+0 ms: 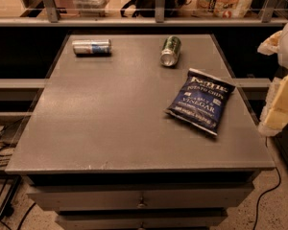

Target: Place redbull can upright

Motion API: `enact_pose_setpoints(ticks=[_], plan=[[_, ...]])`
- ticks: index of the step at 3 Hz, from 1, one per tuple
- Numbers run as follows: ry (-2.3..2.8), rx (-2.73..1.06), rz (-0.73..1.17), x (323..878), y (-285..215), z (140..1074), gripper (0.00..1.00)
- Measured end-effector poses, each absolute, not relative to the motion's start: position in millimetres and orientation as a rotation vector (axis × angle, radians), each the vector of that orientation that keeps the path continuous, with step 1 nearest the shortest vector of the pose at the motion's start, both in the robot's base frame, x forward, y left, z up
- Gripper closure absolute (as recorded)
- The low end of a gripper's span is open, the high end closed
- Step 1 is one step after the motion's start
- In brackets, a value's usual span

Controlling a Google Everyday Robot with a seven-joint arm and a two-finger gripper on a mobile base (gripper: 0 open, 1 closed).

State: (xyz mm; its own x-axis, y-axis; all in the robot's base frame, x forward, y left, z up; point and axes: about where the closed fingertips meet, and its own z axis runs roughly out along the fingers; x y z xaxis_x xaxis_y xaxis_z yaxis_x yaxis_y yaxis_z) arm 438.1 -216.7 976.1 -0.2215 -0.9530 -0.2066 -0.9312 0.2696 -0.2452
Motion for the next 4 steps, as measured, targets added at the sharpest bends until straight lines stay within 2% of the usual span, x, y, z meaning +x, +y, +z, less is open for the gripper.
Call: enact_pose_setpoints(ticks=[2,4], plan=[[2.232,-1.725,-0.098,438.1,-216.7,976.1,0.00],[2.024,-1.875,-0.135,500.5,-153.7,990.7,0.00]])
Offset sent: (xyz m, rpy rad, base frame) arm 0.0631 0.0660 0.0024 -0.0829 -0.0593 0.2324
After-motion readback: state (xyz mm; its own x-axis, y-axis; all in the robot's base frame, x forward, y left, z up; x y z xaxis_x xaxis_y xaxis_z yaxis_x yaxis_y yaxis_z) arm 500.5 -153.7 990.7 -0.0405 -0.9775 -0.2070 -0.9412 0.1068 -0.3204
